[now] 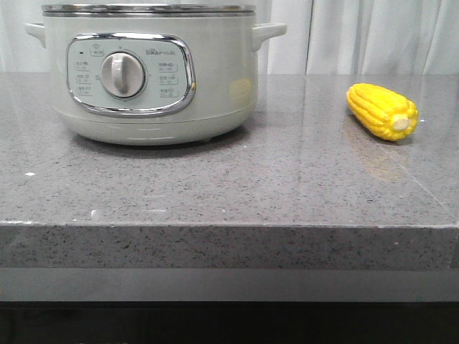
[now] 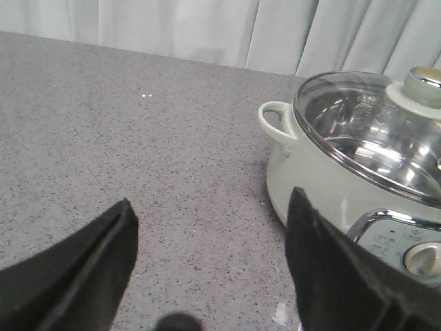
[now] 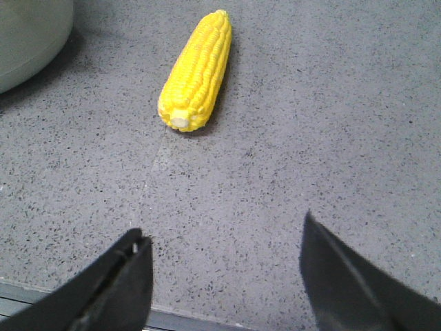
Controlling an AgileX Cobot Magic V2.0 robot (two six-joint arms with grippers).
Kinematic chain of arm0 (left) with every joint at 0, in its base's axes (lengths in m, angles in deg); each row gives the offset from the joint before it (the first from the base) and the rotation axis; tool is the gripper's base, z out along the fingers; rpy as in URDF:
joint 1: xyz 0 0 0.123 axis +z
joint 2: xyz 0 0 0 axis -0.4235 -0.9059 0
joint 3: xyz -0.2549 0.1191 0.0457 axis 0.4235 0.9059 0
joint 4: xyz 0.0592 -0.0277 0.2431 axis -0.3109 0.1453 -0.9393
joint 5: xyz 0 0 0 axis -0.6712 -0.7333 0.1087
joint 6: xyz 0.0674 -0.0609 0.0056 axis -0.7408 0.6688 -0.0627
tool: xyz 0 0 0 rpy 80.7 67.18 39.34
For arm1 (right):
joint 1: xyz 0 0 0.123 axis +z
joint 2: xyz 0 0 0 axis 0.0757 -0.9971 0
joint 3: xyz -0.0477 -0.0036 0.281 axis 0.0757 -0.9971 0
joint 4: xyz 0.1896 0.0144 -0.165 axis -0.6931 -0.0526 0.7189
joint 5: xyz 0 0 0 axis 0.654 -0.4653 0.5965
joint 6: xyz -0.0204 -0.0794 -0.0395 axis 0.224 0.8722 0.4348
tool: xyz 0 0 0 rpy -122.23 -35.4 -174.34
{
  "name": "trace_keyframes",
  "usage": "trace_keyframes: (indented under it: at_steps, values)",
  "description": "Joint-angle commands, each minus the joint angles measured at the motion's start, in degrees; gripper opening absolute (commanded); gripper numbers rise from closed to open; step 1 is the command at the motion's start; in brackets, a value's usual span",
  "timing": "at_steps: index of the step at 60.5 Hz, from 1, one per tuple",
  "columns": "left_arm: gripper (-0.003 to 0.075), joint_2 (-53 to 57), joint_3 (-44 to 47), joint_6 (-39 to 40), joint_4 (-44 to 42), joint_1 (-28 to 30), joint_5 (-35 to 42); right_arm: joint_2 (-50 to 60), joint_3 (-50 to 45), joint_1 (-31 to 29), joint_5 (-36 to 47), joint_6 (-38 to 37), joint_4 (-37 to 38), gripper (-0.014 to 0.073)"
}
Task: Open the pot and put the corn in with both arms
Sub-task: 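Grasp the lid knob with the left gripper and lift the lid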
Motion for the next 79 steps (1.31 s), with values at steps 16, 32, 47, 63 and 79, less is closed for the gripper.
trace_keyframes:
  at_steps: [16,32,47,63,79]
  values:
    - [0.0514,-13.6,-7.5,-4.8,1.5,-15.1,15.7,-0.6,2.1,-0.3,4.0,0.7,-0.1,0.0528]
    - [0.0514,-29.4,-16.6,-4.8,1.8,-21.9,24.0,-0.6,2.1,-0.3,4.2,0.7,-0.1,0.0528]
    - [0.0514,-42.2,-27.0,-4.7,2.1,-22.5,25.9,-0.6,2.1,-0.3,4.6,0.7,-0.1,0.0528]
    - [0.0514,-51.4,-36.9,-4.7,3.4,-22.5,25.9,-0.6,2.1,-0.3,6.0,0.7,-0.1,0.0528]
    - [0.0514,-57.4,-41.2,-4.7,3.4,-22.5,26.7,-0.6,2.1,-0.3,7.0,0.7,-0.1,0.0528]
